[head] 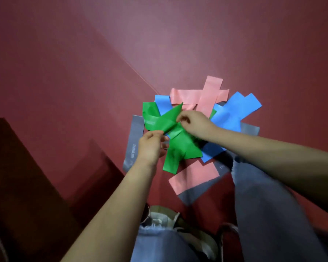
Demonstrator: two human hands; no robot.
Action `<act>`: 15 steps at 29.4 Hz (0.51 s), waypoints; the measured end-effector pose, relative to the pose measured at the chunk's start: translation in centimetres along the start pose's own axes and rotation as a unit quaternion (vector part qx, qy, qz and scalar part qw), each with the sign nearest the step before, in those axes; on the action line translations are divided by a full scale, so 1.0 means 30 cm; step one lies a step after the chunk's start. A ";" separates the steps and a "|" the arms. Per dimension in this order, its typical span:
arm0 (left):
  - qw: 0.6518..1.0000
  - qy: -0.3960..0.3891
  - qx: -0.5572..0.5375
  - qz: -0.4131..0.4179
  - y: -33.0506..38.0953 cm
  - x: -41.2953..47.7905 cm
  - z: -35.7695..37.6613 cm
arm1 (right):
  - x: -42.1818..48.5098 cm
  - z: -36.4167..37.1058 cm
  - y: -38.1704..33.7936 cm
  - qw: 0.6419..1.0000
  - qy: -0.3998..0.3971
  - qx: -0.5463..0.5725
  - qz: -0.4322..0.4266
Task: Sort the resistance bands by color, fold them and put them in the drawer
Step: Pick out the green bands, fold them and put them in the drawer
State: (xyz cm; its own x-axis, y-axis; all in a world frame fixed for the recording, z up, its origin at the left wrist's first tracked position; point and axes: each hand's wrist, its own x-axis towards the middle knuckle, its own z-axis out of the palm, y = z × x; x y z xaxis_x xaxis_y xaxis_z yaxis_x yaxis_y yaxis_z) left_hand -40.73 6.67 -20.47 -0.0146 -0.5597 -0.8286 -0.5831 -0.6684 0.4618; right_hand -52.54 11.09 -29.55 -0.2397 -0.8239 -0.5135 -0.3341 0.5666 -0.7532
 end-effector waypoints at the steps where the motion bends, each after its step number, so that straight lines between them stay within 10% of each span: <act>1: 1.000 0.001 -0.016 -0.016 -0.020 0.036 0.015 | 0.034 0.031 0.001 1.000 -0.002 -0.003 -0.013; 15: 0.973 -0.023 -0.150 -0.174 -0.081 0.198 0.117 | 0.088 0.166 0.072 0.996 -0.058 -0.069 0.026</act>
State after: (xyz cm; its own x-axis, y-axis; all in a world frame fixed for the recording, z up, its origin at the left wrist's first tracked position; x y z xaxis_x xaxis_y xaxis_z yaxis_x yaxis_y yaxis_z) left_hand -42.25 6.69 -27.62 0.1012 -0.2569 -0.9611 -0.2967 -0.9299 0.2174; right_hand -49.35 10.09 -34.58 -0.1564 -0.7844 -0.6002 -0.4485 0.5979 -0.6644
